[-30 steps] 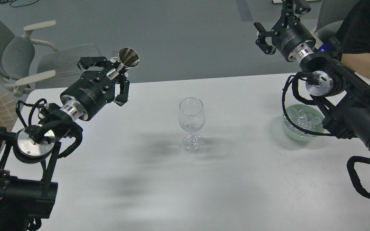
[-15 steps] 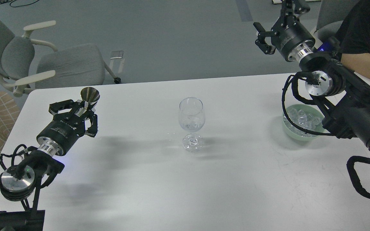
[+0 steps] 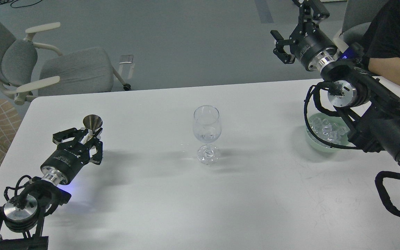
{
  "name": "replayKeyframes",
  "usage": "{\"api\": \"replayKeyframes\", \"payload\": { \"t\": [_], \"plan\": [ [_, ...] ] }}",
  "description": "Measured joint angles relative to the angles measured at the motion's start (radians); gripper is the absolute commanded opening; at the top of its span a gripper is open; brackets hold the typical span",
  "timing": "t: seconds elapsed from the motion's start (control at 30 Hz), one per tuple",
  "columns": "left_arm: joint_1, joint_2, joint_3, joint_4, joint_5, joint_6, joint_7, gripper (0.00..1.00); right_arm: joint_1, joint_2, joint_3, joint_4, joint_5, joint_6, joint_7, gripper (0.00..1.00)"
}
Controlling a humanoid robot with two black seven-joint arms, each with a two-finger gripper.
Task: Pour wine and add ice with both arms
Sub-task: 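Set the jigger on the table and open the left gripper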
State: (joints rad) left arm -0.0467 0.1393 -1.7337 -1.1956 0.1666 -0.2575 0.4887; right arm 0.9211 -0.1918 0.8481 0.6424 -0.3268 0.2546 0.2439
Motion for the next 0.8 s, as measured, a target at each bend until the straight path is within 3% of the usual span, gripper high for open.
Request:
{"api": "replayKeyframes", "payload": {
  "t": [0.3,0.8],
  "plan": [
    [0.009,0.002,-0.011,0.064,-0.001,-0.053,0.0,0.33,0.001,0.0,-0.001,-0.001,0.0,0.0,0.0,1.0],
    [0.011,0.006,-0.014,0.086,0.0,-0.058,0.0,0.45,0.002,0.001,-0.002,-0.003,0.0,0.0,0.0,1.0]
  ]
}}
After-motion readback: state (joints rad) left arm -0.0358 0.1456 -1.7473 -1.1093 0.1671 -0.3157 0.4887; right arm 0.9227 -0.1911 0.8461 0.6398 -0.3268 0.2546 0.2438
